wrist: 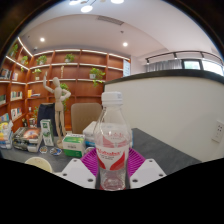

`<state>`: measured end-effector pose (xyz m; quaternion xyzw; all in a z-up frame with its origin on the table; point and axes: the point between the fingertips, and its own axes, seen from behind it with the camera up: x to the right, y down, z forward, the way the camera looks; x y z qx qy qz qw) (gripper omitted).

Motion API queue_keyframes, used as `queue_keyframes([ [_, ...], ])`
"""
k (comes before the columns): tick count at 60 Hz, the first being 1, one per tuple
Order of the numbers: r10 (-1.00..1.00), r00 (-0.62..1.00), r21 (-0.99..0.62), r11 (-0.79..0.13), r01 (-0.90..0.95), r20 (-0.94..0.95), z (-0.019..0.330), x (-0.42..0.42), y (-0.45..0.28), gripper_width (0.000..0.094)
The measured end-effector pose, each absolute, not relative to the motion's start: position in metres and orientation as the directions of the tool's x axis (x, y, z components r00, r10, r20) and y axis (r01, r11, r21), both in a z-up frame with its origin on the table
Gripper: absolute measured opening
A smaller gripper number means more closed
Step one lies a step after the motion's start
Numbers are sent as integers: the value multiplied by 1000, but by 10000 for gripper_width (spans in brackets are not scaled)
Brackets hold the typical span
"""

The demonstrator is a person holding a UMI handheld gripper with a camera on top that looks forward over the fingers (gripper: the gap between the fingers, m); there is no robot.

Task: Pour water

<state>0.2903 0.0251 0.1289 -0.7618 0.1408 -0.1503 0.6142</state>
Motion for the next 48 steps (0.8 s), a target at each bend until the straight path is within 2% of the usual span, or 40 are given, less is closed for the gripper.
queue_keyframes([
  [8,-386,922,-977,-205,-66,18,105,292,32,366],
  [11,-381,925,-975,-209,-80,5,95,291,33,392],
  [13,-388,922,-982,-171,-79,-7,100,293,33,392],
  [20,-386,922,-984,-159,-82,-15,98,294,33,430],
  [29,-386,922,-983,-161,-88,-19,96,291,31,571],
  [36,-361,931,-973,-195,-123,-45,82,283,30,884],
  [48,-295,952,-973,-183,-138,-79,84,258,6,891],
])
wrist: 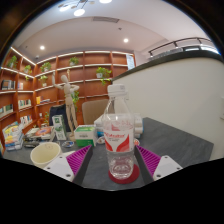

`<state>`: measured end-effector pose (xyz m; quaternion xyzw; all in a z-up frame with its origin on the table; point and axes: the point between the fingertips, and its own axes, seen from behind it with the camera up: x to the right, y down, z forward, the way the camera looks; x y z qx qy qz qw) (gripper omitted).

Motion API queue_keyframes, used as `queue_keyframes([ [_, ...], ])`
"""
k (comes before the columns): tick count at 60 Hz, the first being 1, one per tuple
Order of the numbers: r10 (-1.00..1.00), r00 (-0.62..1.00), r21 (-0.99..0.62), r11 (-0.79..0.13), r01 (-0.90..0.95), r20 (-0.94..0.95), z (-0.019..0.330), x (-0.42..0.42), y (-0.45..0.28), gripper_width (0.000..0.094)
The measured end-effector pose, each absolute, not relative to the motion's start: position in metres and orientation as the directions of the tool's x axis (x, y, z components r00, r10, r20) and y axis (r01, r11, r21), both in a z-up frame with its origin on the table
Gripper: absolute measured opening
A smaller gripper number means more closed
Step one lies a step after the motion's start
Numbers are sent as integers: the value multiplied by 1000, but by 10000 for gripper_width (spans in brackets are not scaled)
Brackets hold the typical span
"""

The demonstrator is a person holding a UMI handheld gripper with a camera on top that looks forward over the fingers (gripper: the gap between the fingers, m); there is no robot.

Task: Pour water

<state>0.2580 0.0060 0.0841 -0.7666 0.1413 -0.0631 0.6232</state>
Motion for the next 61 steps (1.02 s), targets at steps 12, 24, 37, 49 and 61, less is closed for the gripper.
queue_keyframes([
  [12,-240,967,-970,-200,-139,-89,87,221,-49,892],
  [24,-156,987,-973,-224,-55,-20,108,184,-109,890],
  [37,-86,995,-982,-176,-67,-52,144,144,-140,890],
  [49,-5,999,-990,-134,-48,-47,170,110,-150,889],
  [61,29,999,-990,-142,-25,-30,175,86,-152,885],
])
